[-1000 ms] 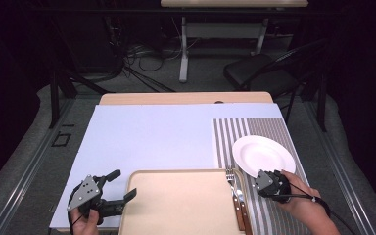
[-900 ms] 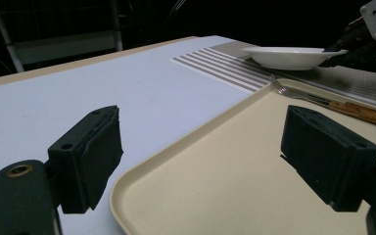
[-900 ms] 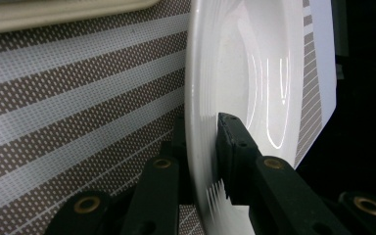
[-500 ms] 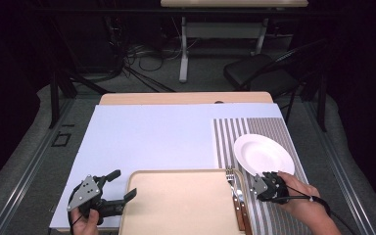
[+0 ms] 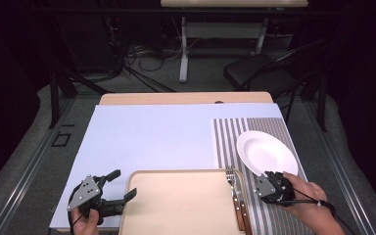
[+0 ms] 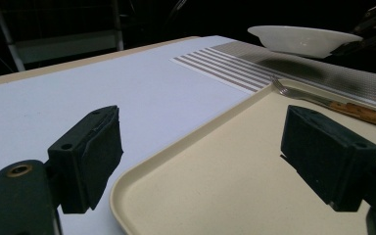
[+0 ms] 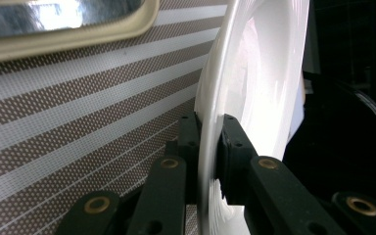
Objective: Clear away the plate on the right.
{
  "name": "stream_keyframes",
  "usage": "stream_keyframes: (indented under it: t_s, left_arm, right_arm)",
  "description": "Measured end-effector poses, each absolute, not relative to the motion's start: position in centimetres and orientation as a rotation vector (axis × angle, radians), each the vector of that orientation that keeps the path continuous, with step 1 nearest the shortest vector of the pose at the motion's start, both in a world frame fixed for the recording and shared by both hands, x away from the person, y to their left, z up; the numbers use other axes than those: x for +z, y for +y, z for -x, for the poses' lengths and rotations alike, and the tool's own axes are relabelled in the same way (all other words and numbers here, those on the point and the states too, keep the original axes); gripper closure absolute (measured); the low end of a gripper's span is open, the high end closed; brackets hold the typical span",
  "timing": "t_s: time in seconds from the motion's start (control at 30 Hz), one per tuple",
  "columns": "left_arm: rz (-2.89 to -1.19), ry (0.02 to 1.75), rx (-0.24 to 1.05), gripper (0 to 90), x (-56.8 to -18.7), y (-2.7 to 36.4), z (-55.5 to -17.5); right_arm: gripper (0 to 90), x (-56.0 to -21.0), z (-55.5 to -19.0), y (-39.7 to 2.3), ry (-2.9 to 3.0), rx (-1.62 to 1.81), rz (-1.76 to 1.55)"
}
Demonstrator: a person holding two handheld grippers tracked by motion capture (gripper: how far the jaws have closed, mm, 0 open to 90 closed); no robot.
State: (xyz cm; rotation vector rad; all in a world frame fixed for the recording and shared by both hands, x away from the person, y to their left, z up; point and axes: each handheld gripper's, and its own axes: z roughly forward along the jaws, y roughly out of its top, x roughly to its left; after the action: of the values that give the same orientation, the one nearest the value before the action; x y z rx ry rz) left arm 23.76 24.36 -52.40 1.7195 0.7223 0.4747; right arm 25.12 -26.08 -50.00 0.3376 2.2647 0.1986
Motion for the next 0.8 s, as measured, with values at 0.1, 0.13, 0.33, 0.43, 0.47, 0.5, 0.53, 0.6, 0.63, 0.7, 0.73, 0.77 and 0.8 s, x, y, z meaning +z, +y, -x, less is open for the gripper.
stream_keyframes:
  t_s: [0.1, 0.13, 0.33, 0.43, 0.47, 0.5, 0.53, 0.6, 0.63, 0.7, 0.73, 0.77, 0.8]
  left_arm:
    - [-1.723, 0.720, 0.473, 15.7, -52.4, 24.4, -23.7]
    - [-1.725, 0.718, 0.475, 15.7, -52.3, 24.4, -23.7]
    - [-1.722, 0.723, 0.475, 15.7, -52.3, 24.4, -23.7]
    - [-1.721, 0.723, 0.476, 15.7, -52.3, 24.4, -23.7]
    - [-1.722, 0.724, 0.476, 15.7, -52.4, 24.4, -23.7]
    - [-1.722, 0.723, 0.474, 15.7, -52.4, 24.4, -23.7]
    - [-1.722, 0.723, 0.474, 15.7, -52.4, 24.4, -23.7]
    - [-1.722, 0.724, 0.475, 15.7, -52.4, 24.4, -23.7]
    - [-1.722, 0.724, 0.475, 15.7, -52.4, 24.4, -23.7]
    - [-1.722, 0.723, 0.473, 15.7, -52.4, 24.4, -23.7]
    - [-1.722, 0.723, 0.473, 15.7, -52.4, 24.4, -23.7]
    - [-1.722, 0.723, 0.473, 15.7, -52.4, 24.4, -23.7]
    - [-1.722, 0.723, 0.473, 15.7, -52.4, 24.4, -23.7]
  right_arm:
    - [82.1, -49.1, -24.4, -26.0, 2.250, 0.218, -0.335]
    - [82.1, -48.9, -24.1, -26.0, 2.248, 0.223, -0.339]
    - [82.0, -48.0, -22.8, -25.7, 2.234, 0.251, -0.337]
    - [82.0, -47.7, -22.4, -25.6, 2.227, 0.257, -0.319]
    - [82.0, -47.6, -22.2, -25.6, 2.225, 0.260, -0.326]
    - [82.0, -47.5, -22.1, -25.6, 2.221, 0.254, -0.318]
    - [82.0, -47.4, -22.0, -25.6, 2.221, 0.259, -0.311]
    - [81.9, -47.3, -21.7, -25.7, 2.217, 0.265, -0.314]
    - [82.0, -47.2, -21.7, -25.7, 2.219, 0.259, -0.309]
    - [81.9, -47.1, -21.5, -25.8, 2.221, 0.260, -0.306]
    - [82.0, -47.1, -21.3, -25.8, 2.219, 0.247, -0.326]
    - [81.9, -47.1, -21.3, -25.8, 2.216, 0.255, -0.307]
    - [81.9, -47.1, -21.2, -25.9, 2.213, 0.259, -0.306]
